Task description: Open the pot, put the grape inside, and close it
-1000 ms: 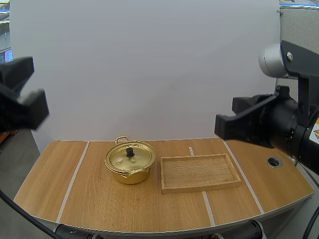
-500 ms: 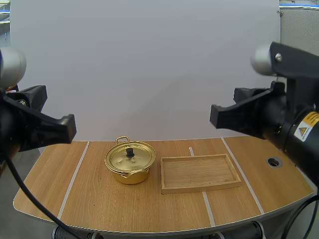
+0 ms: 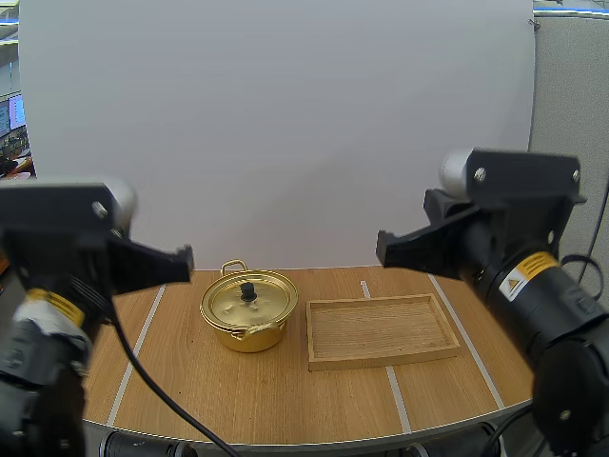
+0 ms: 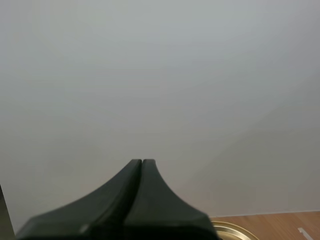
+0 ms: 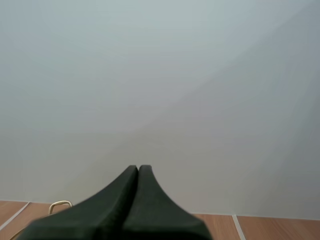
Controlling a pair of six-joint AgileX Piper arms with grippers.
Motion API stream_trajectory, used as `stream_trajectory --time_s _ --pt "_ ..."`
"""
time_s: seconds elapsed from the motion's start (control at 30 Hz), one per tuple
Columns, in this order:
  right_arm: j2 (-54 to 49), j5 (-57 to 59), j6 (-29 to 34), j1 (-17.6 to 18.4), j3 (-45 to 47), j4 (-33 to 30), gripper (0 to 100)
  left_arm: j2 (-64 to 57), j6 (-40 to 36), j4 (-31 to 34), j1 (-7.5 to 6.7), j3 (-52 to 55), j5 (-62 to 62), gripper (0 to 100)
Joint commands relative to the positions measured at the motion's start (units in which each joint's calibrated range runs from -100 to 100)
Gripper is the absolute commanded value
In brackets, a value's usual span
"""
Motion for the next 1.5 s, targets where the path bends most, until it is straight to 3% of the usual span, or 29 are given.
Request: stream_trajectory --time_s 0.0,0.1,0.2,0.53,0.63,0.8,1.03,1.47 --pt "-0.4 -33.1 -0.6 -0.2 21.3 -2.0 0 -0.1 -0.5 0.6 0.09 30.5 -47.7 0" --pt "-0.4 -39.6 -0.6 -0.2 27.5 -4.4 0 -0.1 -0.5 0.6 0.09 37.0 -58.3 0" --pt "-0.4 -45.3 -0.6 -0.2 32.8 -4.8 0 -0.1 -0.5 0.6 0.09 41.3 -61.5 0" --pt "-0.4 -46.8 -0.6 -0.2 38.8 -4.8 0 -0.1 -1.2 0.4 0.09 45.7 -57.3 0" --pt "-0.4 -41.0 -0.6 -0.2 38.8 -4.8 0 -0.1 -2.0 0.4 0.09 45.7 -56.4 0" --pt "-0.4 -36.0 -0.6 -0.2 38.8 -4.8 0 -0.1 -3.4 0.4 0.09 45.7 -43.7 0" --pt "-0.4 -18.5 -0.6 -0.2 38.8 -4.8 0 -0.1 -3.4 0.4 0.09 45.7 -29.1 0" --pt "-0.4 -19.0 -0.6 -0.2 38.8 -4.8 0 -0.1 -3.4 0.4 0.09 45.7 -29.1 0"
